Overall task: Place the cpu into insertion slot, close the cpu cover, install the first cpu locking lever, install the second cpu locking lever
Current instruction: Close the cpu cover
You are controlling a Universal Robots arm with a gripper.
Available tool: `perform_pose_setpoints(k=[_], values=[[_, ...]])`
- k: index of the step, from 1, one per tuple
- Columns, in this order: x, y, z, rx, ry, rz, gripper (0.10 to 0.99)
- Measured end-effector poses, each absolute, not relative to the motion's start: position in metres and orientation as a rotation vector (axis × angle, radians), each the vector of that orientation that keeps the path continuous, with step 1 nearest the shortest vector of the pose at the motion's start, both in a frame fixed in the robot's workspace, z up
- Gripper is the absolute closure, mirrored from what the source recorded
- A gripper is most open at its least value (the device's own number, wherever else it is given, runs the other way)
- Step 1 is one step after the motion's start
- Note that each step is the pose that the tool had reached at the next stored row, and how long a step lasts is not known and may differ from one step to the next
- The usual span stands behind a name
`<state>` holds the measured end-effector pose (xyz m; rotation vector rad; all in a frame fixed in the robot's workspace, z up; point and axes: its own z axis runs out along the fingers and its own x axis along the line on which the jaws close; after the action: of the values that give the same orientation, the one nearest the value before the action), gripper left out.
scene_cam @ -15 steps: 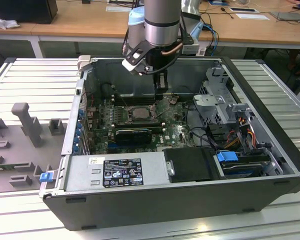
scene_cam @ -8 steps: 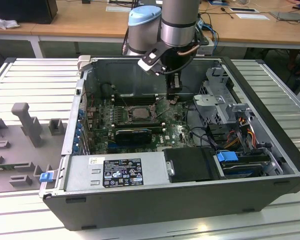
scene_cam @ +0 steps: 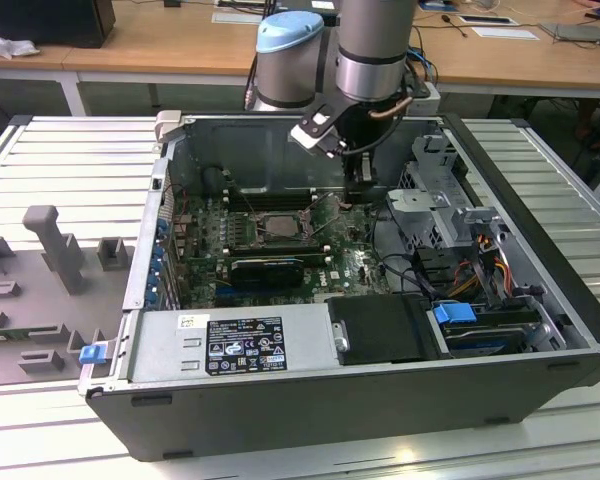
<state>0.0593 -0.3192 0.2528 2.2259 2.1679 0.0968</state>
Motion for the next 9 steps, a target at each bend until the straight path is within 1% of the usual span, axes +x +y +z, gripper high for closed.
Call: perform_pose_setpoints(k=[6, 9], values=[[0.0596, -0.3225, 0.2467, 2.241, 2.182, 0.066, 0.980], [0.0591, -0.3225, 0.2467, 2.241, 2.182, 0.066, 0.980]])
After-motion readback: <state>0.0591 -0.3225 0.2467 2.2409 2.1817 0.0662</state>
